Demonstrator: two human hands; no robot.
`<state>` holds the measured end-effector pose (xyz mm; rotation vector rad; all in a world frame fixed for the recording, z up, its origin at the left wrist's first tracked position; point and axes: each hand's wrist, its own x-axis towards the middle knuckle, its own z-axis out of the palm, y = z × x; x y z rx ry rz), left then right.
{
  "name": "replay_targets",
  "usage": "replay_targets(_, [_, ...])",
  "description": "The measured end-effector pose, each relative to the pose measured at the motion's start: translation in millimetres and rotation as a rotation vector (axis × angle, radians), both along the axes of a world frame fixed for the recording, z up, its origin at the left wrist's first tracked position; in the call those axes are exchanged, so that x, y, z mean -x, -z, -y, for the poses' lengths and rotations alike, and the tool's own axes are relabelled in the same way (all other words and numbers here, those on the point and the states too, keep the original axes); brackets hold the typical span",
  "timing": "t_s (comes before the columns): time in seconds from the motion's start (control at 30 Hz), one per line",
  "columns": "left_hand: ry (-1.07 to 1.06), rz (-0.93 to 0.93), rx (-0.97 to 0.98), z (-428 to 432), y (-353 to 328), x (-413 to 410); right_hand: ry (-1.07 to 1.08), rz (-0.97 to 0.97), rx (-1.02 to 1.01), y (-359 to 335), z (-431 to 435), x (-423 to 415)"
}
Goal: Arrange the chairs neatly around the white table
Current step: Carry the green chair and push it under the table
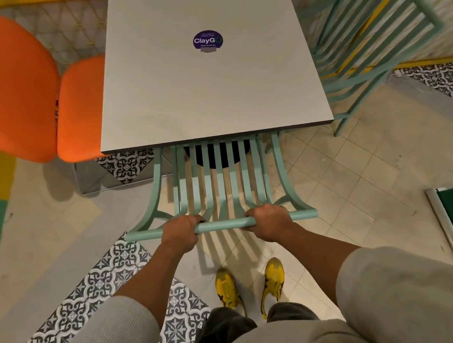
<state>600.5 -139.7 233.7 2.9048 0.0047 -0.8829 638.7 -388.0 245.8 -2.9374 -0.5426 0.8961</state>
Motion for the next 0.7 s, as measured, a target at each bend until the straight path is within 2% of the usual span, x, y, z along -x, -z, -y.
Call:
replay_targets(0.17, [0.002,-0.138,0.078,-2.9,-6.9,-15.2,0.05,-0.045,0.008,-5.0,6.3,-3.8])
replay_targets(0.3, [0.091,-0.248,0.078,13.1,-22.5,-35.2,0.109,-0.01,0.032,-14.0,27.4,-5.3])
replay_targets(0.47, [0.268,-0.2,0.1,56.5,-36.5,-51.9,0.24,0.045,-0.022,-25.9,80.6,7.4])
replay_targets(0.7, [0.432,-0.187,0.154,146.0,-53.5,-61.0,0.5,0.007,0.095,-33.8,175.6,54.4])
